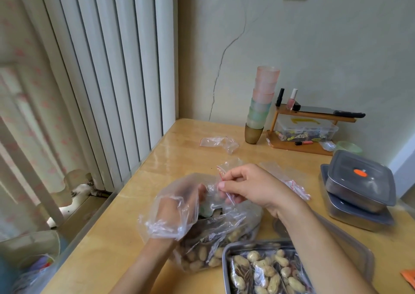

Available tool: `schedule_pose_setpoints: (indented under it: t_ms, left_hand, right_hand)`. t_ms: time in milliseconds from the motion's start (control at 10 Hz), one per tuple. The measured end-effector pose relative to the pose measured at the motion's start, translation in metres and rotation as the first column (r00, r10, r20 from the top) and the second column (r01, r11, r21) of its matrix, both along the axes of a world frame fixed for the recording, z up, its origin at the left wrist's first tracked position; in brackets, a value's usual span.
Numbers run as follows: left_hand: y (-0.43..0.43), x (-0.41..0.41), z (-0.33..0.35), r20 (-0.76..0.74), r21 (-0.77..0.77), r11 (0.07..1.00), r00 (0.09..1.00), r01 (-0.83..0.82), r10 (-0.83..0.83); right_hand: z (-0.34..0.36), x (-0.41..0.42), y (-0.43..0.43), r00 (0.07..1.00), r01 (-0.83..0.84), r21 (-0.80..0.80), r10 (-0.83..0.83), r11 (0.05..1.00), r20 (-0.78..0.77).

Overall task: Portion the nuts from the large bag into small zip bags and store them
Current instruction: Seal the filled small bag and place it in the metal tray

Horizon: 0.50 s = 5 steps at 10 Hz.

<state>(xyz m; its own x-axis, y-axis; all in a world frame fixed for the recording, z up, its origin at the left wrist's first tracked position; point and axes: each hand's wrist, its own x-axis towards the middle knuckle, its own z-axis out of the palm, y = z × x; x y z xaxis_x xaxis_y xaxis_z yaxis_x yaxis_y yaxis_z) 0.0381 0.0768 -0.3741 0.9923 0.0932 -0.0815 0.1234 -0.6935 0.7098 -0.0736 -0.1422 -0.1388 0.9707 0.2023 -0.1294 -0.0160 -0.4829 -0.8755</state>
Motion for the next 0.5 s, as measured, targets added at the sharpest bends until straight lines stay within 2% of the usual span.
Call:
schedule_pose_setpoints:
  t_ms: [100,200,300,400,500]
  left_hand:
    - [-0.009,-0.072,0.086,0.119,-0.033,0.998,0.991,0.059,-0.055]
    - [-0.031,-0.109,0.133,0.317,-0.353,0.888,0.931,0.295,-0.184]
    - [-0.036,-0.115,0.144,0.418,-0.471,0.816,0.899,0.335,-0.128]
    - [-0.036,-0.113,0.142,0.379,-0.474,0.851,0.925,0.226,-0.035]
    - [-0.029,-0.11,0.145,0.465,-0.408,0.908,0.878,0.096,0.115]
  right_hand:
    - [-0.004,-0.001,-0.001,1.0,0.009,-0.026,-0.009,1.0,-0.007]
    - [-0.007,-0.001,0.0,0.999,0.05,-0.077,-0.05,0.996,0.012]
    - [-0.007,-0.002,0.001,0.999,0.049,-0.099,-0.048,0.994,0.008]
    - [-0.001,-0.007,0.002,0.997,-0.055,-0.111,0.049,0.992,-0.056]
    - [0.0,-0.012,0.002,0.969,-0.194,-0.142,0.167,0.971,-0.183]
